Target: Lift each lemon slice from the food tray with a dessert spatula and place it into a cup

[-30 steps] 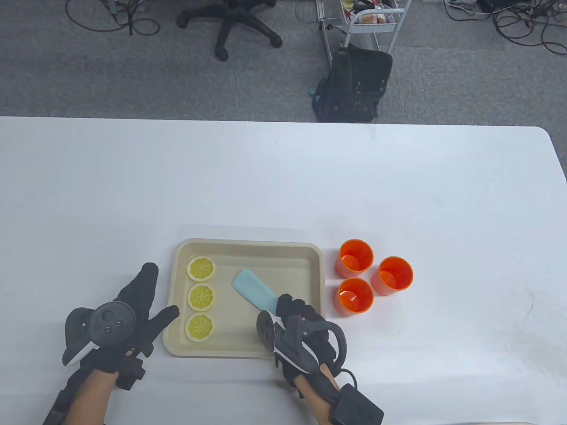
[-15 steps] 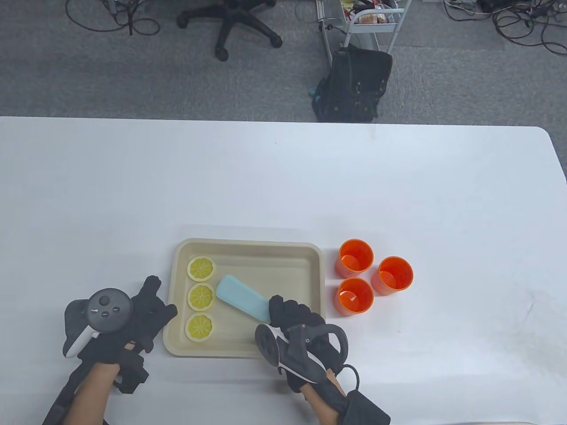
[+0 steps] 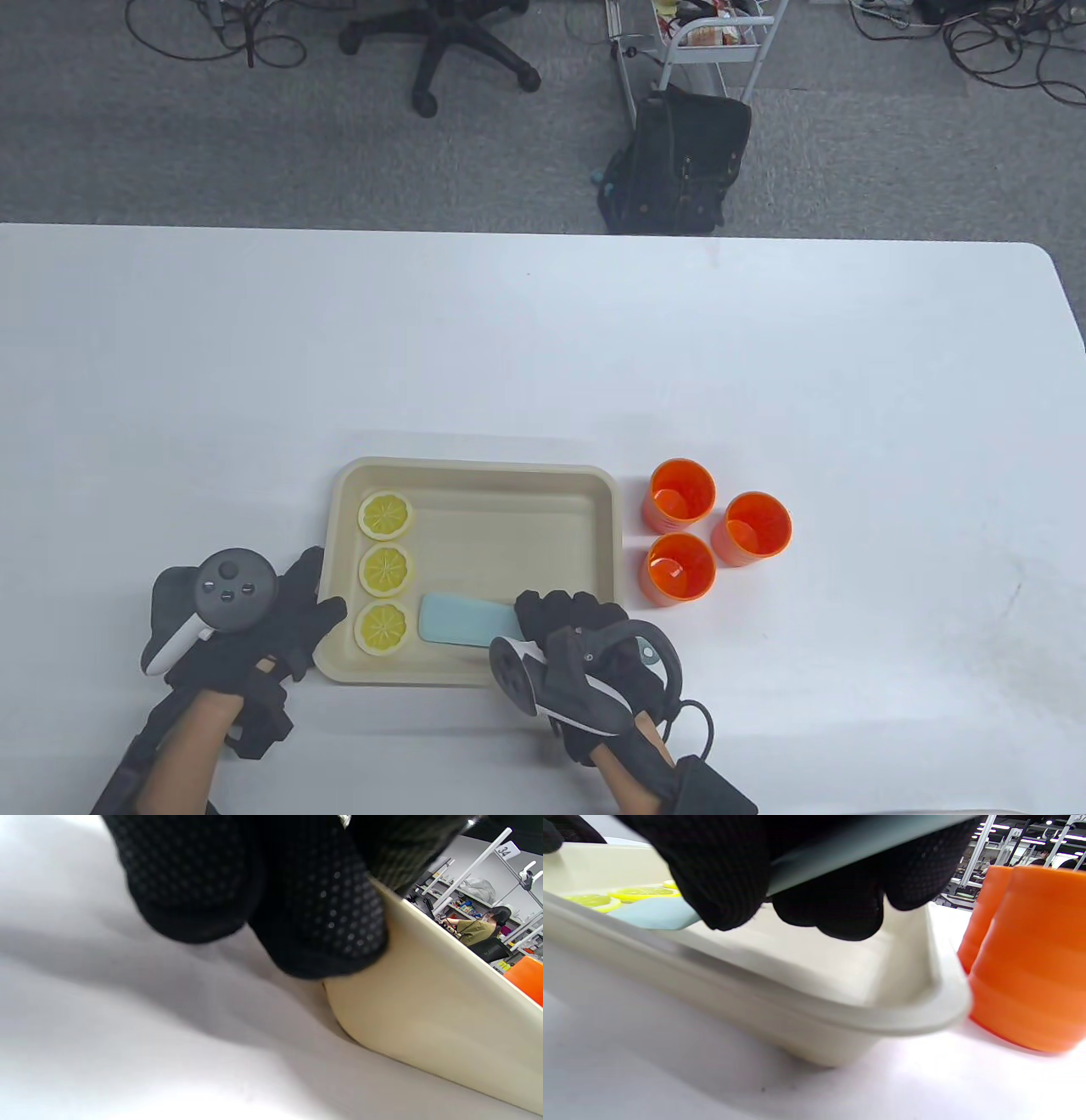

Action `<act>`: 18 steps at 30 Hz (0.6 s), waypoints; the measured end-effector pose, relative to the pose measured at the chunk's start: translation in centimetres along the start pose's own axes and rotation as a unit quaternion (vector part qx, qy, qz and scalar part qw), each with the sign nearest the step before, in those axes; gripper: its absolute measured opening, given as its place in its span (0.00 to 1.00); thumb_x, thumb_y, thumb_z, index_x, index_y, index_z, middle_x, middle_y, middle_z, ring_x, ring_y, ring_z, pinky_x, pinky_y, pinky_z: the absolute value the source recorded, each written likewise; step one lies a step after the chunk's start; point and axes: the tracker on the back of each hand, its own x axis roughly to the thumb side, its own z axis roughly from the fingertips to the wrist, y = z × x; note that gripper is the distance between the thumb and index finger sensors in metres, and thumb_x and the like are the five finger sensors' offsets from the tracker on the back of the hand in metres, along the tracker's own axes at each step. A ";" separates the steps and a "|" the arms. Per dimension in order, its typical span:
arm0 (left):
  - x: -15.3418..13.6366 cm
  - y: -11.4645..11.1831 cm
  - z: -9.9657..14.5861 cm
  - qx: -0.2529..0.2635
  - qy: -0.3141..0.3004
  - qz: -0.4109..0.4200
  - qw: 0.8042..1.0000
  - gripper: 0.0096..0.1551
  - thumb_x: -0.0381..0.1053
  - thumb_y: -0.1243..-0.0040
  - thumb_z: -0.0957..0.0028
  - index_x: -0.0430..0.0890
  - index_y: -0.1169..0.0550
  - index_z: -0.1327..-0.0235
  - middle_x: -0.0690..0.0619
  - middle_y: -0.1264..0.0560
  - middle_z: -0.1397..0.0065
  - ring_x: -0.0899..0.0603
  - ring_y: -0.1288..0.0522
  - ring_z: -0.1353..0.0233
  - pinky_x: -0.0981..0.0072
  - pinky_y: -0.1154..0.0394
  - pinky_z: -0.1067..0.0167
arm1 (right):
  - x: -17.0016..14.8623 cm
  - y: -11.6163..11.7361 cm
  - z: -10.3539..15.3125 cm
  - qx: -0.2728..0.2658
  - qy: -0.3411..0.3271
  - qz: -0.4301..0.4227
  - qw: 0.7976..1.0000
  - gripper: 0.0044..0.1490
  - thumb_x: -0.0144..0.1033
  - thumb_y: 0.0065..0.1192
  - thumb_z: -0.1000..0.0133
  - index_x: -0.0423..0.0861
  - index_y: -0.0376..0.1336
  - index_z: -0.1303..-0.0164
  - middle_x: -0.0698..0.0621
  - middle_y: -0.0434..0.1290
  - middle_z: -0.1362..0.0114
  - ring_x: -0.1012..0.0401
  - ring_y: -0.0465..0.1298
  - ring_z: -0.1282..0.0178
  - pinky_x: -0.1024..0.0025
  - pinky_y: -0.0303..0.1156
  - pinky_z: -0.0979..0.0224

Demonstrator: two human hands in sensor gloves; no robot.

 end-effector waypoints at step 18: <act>-0.1 -0.2 -0.1 -0.015 0.001 0.012 1.000 0.47 0.59 0.35 0.42 0.32 0.39 0.23 0.52 0.16 0.52 0.58 0.11 0.66 0.66 0.12 0.65 | 1.8 1.4 -1.8 0.004 -0.003 -0.004 1.000 0.38 0.41 0.68 0.45 0.55 0.60 0.23 0.48 0.70 0.26 0.51 0.76 0.29 0.39 0.60 0.19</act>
